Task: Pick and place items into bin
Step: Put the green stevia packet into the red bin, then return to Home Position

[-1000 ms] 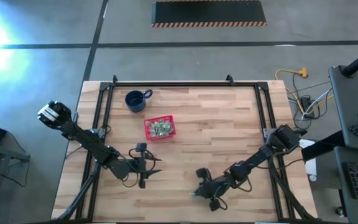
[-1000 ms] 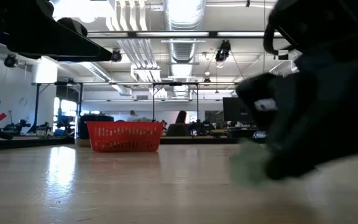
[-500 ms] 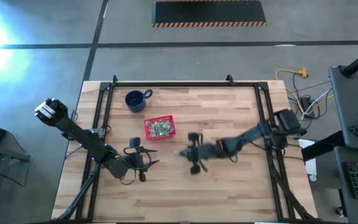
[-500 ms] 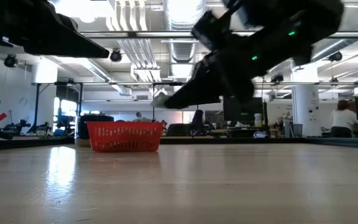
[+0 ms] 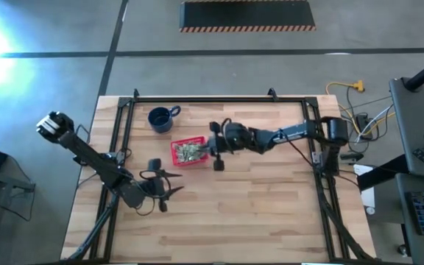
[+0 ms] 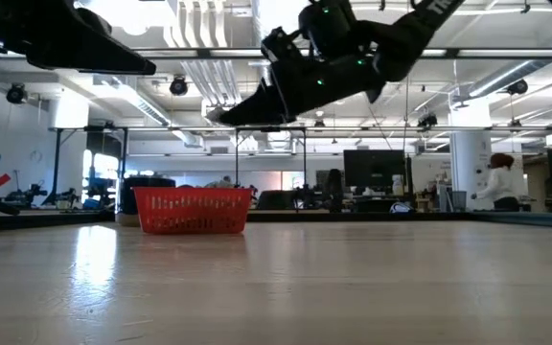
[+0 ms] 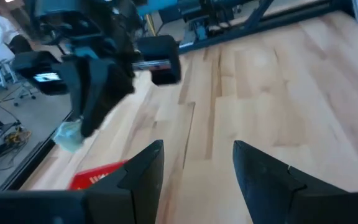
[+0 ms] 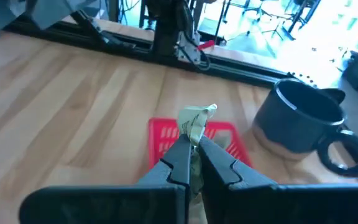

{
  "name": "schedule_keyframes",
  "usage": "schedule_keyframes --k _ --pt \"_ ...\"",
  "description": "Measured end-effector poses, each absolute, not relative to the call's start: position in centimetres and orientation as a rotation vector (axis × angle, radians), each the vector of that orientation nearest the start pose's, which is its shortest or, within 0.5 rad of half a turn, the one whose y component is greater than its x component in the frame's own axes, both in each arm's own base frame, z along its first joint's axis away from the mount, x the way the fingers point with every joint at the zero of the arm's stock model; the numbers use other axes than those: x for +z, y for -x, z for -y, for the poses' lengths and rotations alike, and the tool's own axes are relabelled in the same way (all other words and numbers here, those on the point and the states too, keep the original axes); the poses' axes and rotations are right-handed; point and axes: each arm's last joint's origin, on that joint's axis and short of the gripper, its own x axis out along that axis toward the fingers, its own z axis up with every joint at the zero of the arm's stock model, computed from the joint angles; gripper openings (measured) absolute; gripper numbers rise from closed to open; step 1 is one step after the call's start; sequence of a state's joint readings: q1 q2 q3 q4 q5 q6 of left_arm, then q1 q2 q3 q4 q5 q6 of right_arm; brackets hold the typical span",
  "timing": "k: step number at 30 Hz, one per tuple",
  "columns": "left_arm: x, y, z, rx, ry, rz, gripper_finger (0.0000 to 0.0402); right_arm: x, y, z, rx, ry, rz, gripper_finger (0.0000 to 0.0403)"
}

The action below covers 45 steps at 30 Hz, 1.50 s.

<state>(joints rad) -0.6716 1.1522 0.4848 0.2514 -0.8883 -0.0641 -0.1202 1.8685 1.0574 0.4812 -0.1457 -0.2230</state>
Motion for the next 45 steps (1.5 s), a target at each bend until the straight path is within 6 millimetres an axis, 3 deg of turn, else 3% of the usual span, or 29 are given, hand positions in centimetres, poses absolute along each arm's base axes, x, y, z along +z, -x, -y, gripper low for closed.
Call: schedule_keyframes --k 3,10,17,25,31,38,42,45 --pt "20.6 -18.3 11.6 0.231 -0.247 -0.311 0.0176 19.2 -41.2 5.4 0.069 0.179 -0.329 0.0009" --pt "22.2 -17.3 10.5 0.359 -0.144 -0.234 0.0176 17.3 -45.0 6.6 0.133 0.151 -0.389 0.0009" --pt "23.1 -16.6 10.1 0.346 -0.064 -0.203 0.0176 16.9 -46.9 7.4 0.143 0.112 -0.42 0.0013" --pt "23.4 -16.4 10.0 0.347 -0.019 -0.183 0.0176 16.5 -47.0 7.7 0.135 0.054 -0.496 0.0102" --pt "23.8 -16.2 9.9 0.345 -0.002 -0.169 0.0176 18.2 -46.7 7.5 0.133 0.049 -0.471 0.0159" --pt "24.2 -16.8 9.4 0.197 -0.097 -0.184 0.0176 20.6 -45.3 6.9 0.264 0.09 -0.491 0.0178" --pt "24.9 -17.7 8.4 0.089 -0.13 -0.134 0.0176 22.1 -44.6 6.0 0.334 0.103 -0.476 0.0176" --pt "24.9 -18.2 7.2 0.116 -0.158 -0.135 0.0176 23.1 -43.8 5.2 0.355 0.121 -0.475 0.0173"
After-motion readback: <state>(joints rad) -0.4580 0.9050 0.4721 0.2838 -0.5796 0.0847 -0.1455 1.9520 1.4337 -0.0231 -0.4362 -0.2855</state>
